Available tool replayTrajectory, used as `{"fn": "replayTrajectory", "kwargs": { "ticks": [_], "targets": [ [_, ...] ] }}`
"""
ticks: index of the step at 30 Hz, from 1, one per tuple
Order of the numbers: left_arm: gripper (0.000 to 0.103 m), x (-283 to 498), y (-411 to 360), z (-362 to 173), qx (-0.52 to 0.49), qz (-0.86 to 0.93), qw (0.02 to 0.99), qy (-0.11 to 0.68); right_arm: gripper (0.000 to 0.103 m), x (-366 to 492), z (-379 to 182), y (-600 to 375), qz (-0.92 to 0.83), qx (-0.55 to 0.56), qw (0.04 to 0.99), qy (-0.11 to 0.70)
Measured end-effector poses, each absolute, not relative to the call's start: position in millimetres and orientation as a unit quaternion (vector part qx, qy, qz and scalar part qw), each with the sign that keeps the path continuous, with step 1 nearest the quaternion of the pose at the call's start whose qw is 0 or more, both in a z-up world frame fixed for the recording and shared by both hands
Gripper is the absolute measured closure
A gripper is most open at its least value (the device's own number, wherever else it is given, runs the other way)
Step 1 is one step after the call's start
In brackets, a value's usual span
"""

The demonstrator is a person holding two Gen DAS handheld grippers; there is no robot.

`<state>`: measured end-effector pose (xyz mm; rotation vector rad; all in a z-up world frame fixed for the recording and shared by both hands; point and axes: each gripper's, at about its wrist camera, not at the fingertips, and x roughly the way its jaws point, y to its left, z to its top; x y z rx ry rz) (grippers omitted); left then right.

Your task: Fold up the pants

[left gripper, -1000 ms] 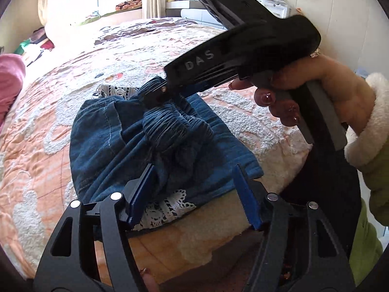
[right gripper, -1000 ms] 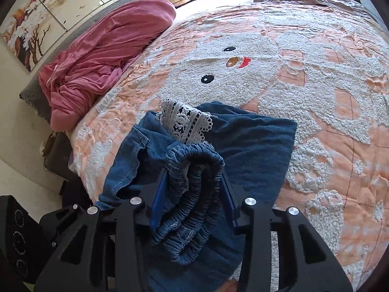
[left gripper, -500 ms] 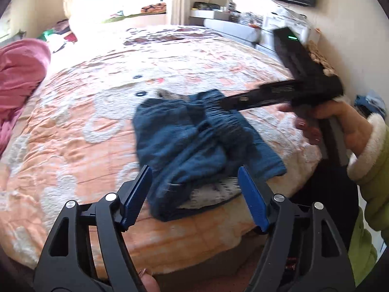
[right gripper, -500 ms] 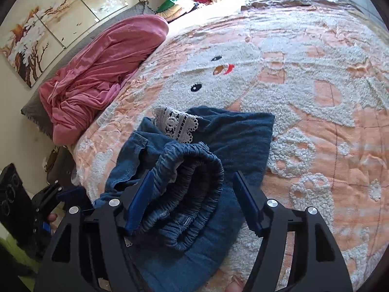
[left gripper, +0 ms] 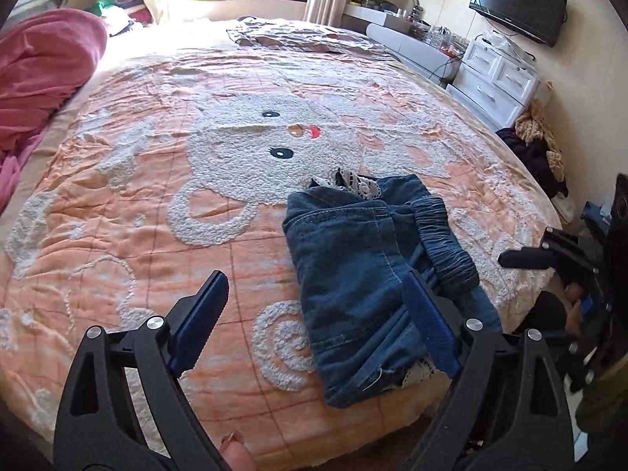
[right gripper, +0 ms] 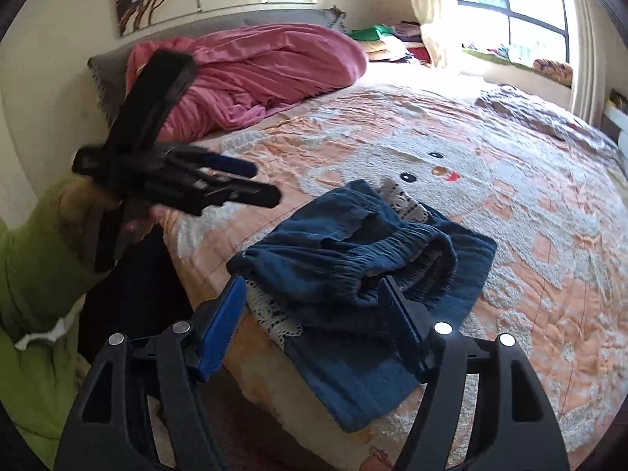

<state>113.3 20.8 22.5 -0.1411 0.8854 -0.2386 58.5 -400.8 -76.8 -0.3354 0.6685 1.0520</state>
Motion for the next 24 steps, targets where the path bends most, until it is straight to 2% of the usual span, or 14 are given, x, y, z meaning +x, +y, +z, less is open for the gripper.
{"fn": "replayTrajectory", "kwargs": {
  "ticks": [3,6,9,11,21,23,24],
  "targets": [
    [0.021,130,17,22,-0.078,-0.132,0.885,0.439,0.035,40,-83,-383,0.481,-0.237,0.799,0.271],
    [0.022,144,10,19,-0.076,-0.140,0.878,0.451,0.037,35,-89,-371,0.490,-0.268,0.789,0.258],
    [0.022,156,3,12,-0.070,-0.136,0.873,0.463,0.047,34,-94,-360,0.495,-0.290,0.780,0.249],
    [0.023,160,-1,8,-0.061,-0.129,0.874,0.465,0.058,36,-99,-353,0.486,-0.307,0.780,0.249],
    [0.035,172,-10,-7,-0.041,-0.120,0.871,0.474,0.063,41,-124,-327,0.471,-0.366,0.766,0.238],
    [0.035,172,-12,-11,-0.037,-0.120,0.869,0.478,0.091,41,-130,-326,0.483,-0.366,0.756,0.249],
    [0.035,173,-13,-13,-0.036,-0.120,0.869,0.479,0.096,41,-131,-327,0.491,-0.361,0.750,0.257]
  ]
}}
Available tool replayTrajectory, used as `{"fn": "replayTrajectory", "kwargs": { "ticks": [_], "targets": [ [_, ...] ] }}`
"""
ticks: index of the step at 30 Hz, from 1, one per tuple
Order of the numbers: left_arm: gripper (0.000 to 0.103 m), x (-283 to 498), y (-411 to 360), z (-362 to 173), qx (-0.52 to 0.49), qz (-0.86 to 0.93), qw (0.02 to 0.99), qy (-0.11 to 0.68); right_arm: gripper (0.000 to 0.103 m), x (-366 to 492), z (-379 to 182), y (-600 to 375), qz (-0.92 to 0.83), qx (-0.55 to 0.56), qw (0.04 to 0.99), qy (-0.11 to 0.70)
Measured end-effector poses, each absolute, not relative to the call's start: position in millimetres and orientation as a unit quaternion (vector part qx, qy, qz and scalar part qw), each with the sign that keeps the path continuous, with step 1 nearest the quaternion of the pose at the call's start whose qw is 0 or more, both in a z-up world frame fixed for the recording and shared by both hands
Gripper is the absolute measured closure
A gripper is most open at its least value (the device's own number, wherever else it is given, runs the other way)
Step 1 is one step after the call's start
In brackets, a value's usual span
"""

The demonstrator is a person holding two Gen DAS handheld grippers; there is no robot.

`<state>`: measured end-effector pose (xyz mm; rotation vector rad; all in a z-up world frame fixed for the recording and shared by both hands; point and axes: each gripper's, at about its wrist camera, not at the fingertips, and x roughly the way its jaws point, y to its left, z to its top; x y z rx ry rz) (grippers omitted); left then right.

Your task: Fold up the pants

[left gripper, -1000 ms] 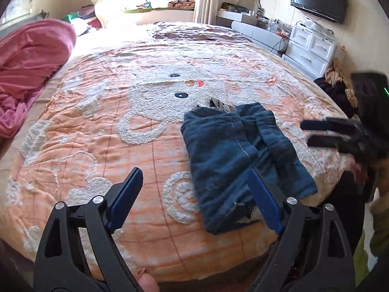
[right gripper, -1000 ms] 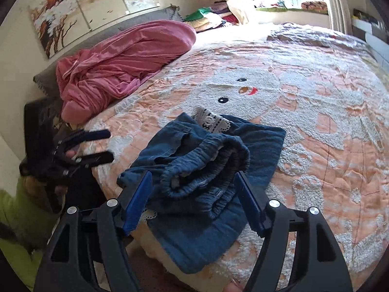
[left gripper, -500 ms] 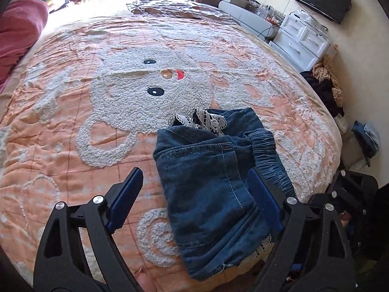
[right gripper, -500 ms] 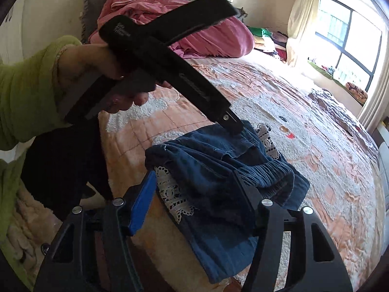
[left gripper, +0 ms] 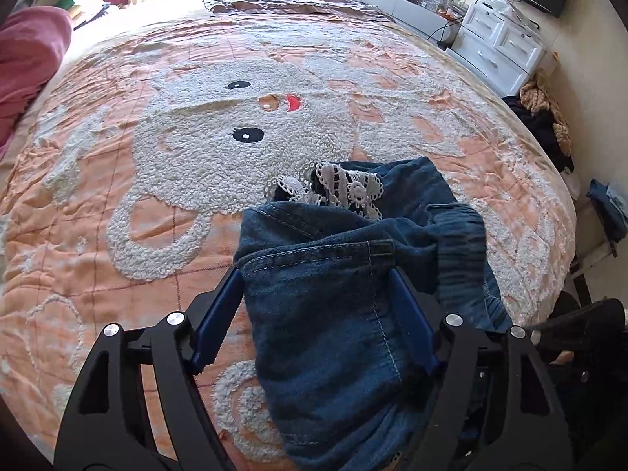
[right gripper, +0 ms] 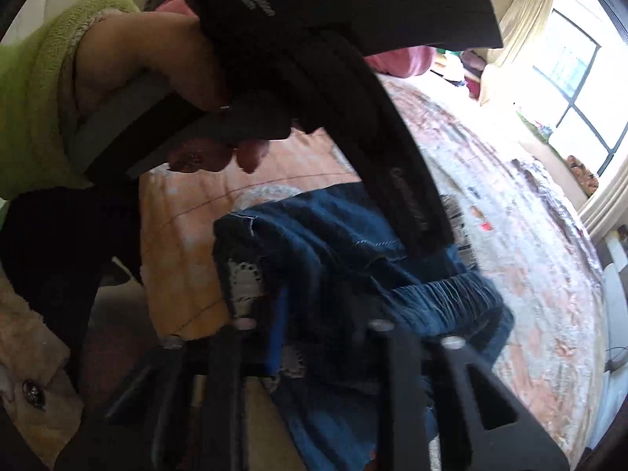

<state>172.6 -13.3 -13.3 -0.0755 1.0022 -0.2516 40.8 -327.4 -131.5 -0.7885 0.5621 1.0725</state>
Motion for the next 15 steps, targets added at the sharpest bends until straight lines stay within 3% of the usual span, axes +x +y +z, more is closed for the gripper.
{"fn": "replayTrajectory", "kwargs": {
  "ticks": [5,15],
  "targets": [
    [0.035,173,-18,-15,-0.026,-0.123,0.870,0.476,0.099,45,-123,-352,0.513,-0.307,0.749,0.285],
    [0.035,173,-22,-16,-0.026,-0.126,0.872,0.472,0.099,35,-140,-366,0.513,-0.306,0.746,0.294]
  ]
}}
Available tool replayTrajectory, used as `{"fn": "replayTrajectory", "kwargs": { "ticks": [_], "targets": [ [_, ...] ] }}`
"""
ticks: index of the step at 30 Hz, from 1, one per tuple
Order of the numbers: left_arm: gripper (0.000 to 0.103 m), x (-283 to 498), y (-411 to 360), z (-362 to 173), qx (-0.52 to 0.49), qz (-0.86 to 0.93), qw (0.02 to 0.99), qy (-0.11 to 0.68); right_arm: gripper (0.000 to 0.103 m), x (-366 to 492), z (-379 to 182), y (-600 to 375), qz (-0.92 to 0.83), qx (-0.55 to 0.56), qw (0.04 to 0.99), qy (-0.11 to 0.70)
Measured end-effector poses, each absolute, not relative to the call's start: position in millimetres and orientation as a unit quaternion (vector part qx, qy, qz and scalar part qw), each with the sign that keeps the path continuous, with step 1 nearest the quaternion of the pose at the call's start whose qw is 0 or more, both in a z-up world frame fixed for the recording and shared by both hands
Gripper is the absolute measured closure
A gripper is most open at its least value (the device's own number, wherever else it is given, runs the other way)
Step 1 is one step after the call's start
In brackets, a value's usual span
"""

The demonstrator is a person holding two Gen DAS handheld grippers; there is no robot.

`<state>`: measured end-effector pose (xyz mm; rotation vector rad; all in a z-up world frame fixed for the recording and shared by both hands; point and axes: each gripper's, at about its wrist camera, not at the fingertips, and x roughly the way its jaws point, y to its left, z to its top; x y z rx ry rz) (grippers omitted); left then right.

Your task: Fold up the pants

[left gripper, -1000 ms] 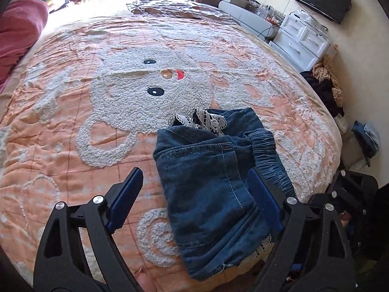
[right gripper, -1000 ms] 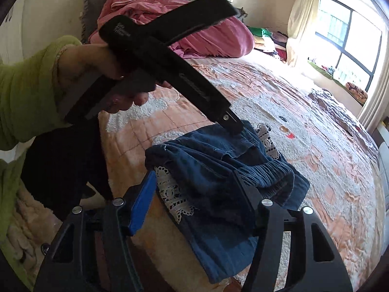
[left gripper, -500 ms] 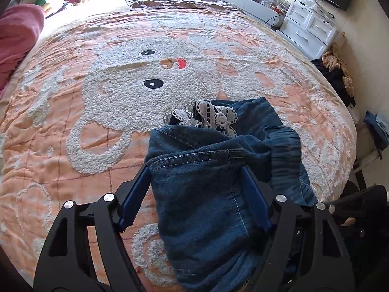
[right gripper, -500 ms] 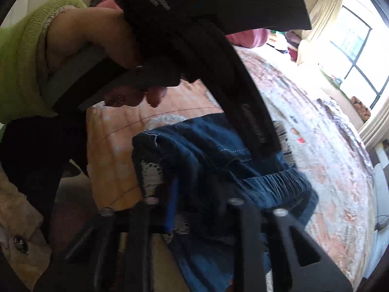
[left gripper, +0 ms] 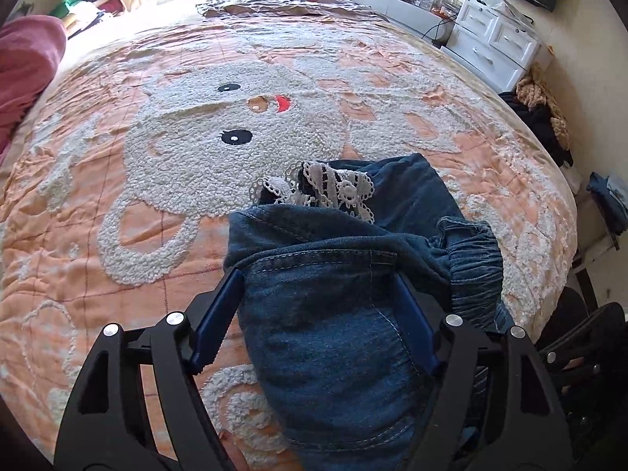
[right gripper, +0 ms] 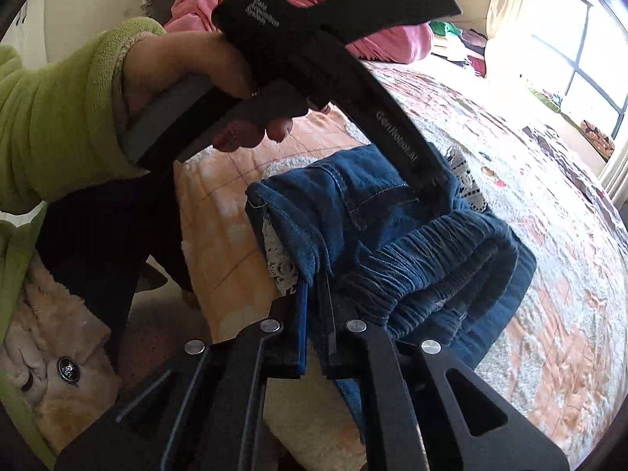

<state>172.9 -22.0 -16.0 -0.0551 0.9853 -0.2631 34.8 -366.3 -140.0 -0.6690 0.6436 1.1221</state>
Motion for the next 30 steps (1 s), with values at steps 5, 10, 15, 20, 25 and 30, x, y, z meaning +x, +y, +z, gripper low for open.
{"fn": "replayTrajectory", "kwargs": {
  "ticks": [5,10,15,20,25,30],
  "targets": [
    [0.035,173,-22,-17,-0.025,-0.127,0.873,0.471,0.099,33,-154,-367,0.511,-0.294,0.749,0.301],
    [0.035,172,-22,-18,-0.029,-0.123,0.874,0.470,0.095,35,-151,-370,0.506,-0.276,0.756,0.310],
    [0.035,171,-20,-17,-0.037,-0.120,0.876,0.465,0.085,34,-140,-374,0.504,-0.248,0.764,0.317],
    [0.034,162,-9,-3,-0.064,-0.123,0.884,0.446,0.074,25,-114,-389,0.522,-0.201,0.771,0.305],
    [0.031,148,-1,14,-0.063,-0.110,0.898,0.421,0.059,25,-90,-413,0.506,-0.155,0.797,0.290],
    [0.029,131,6,16,-0.065,-0.090,0.905,0.410,0.050,41,-77,-440,0.459,-0.097,0.834,0.291]
  ]
}}
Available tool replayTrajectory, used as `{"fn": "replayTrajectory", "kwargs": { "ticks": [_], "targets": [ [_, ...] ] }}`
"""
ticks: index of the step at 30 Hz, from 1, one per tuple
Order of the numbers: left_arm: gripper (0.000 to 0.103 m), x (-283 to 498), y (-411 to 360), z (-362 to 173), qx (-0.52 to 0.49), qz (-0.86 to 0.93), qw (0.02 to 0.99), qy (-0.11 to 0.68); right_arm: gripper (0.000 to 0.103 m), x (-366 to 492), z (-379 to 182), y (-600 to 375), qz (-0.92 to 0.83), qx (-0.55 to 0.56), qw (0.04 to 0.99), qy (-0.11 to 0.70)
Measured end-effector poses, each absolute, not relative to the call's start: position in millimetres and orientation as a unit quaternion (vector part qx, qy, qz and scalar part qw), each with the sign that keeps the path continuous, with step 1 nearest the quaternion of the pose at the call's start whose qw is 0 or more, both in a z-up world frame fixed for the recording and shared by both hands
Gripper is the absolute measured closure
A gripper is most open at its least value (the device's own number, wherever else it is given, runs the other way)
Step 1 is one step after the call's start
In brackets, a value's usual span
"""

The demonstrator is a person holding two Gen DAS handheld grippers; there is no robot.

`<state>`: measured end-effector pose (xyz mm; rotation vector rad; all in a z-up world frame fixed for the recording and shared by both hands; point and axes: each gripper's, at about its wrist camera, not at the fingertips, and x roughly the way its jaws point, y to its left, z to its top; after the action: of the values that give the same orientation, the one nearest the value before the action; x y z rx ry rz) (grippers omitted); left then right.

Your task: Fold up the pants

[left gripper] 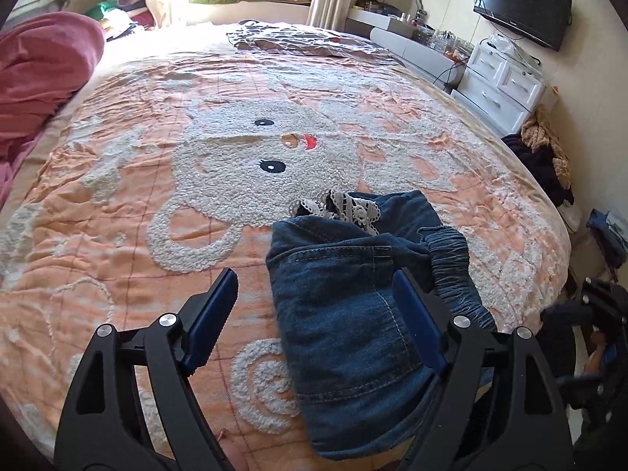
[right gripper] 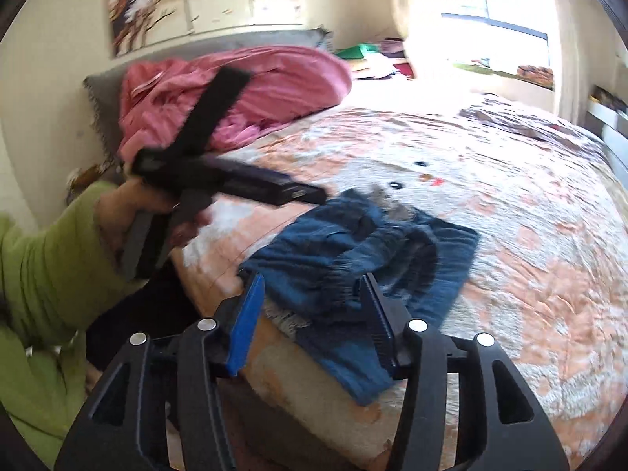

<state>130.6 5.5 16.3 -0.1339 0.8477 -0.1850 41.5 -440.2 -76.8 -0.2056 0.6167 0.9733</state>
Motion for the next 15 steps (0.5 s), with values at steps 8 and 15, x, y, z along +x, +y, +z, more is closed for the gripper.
{"fn": "replayTrajectory", "kwargs": {
  "ticks": [8,15],
  "targets": [
    [0.024,125,14,-2,-0.098,-0.075,0.898,0.423,0.047,97,-88,-480,0.358,0.030,0.860,0.363],
    [0.023,134,9,-20,-0.118,-0.081,0.887,0.439,0.045,130,-123,-480,0.328,0.071,0.838,0.431]
  ]
}}
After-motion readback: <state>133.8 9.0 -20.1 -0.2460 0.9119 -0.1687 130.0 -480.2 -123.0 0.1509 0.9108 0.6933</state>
